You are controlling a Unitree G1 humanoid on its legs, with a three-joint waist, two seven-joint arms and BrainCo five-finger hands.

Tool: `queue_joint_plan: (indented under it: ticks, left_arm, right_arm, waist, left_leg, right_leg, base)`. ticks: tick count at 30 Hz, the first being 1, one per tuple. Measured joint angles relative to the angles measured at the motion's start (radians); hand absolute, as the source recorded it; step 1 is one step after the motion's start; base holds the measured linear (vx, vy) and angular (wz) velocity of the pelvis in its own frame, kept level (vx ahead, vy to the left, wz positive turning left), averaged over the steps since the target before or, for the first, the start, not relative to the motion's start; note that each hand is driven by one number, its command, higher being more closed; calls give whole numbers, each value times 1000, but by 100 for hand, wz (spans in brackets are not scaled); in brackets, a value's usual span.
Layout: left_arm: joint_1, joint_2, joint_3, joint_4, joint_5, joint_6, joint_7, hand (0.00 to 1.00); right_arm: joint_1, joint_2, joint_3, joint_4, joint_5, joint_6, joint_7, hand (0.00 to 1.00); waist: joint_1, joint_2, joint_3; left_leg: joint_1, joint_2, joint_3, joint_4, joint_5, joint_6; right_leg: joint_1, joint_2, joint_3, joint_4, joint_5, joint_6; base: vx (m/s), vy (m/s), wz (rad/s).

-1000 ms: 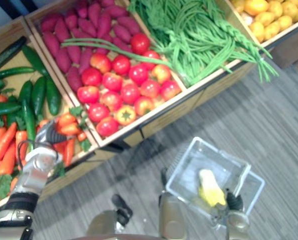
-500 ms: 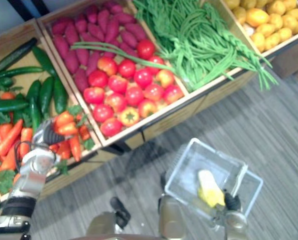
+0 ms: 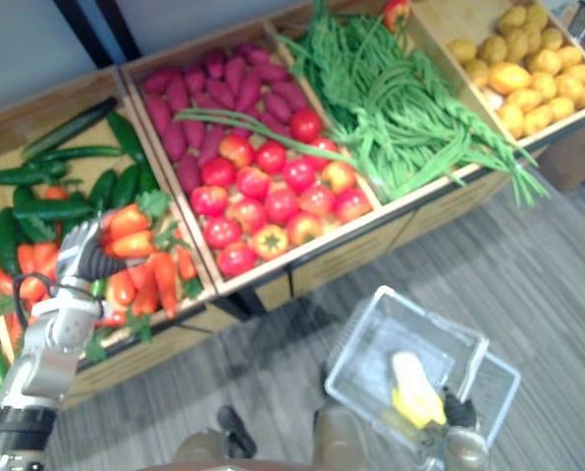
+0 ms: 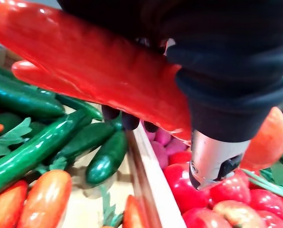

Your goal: Pick vegetable in the basket

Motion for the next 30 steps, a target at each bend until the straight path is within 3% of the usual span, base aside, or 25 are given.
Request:
queue_joint_plan:
  ticks: [2,10,15,20,27,30]
  left_arm:
    - [13,64,-54,-44,-2,-57,-18,100]
    - [7,165,-211,-116,-82,-146,-99,100]
    - [-14,191,-346,-190,-118,-181,-128,100]
    - [-83,224,-482,-264,-158,-203,-147,100]
    - [-233,217,-719,-307,-199,-246,-175,100]
    - [-281,209,-814,-307,-231,-260,-197,100]
  right_arm:
    - [-1,-45,-2,6,-31,1,7,100]
    - [-46,-289,74,-10,-174,-7,48,100]
    - [-71,-417,210,-163,-240,-25,75,100]
    - [-76,-478,335,-381,-272,-33,83,100]
    - [-102,-614,516,-632,-271,-101,86,100]
    - [-124,-660,603,-718,-271,-163,86,100]
  waist:
    - [-4,2,-12]
    - [-20,-3,-14]
    - [-47,-11,-12]
    - [-60,-22,-26]
    - [-86,-23,-64]
    - [-93,-17,-82]
  left_leg:
    - [4,-10,-3,-5,1,2]
    - [57,-26,94,15,-36,11]
    - [114,25,264,141,-141,-12]
    - [172,85,432,258,-220,-41]
    - [229,118,534,288,-240,-68]
    - [251,129,575,309,-248,-78]
  right_leg:
    - [10,0,1,-17,10,4]
    - [23,11,121,-69,60,23]
    - [14,63,288,-76,79,44]
    - [-4,130,435,-80,114,48]
    - [-14,199,510,-62,124,42]
    - [-17,221,537,-47,124,43]
  base:
    - [0,0,0]
    - [-41,19,-41]
    - [-50,-7,-97]
    - [-8,4,-105]
    - [17,13,-48]
    - [-11,-20,-34]
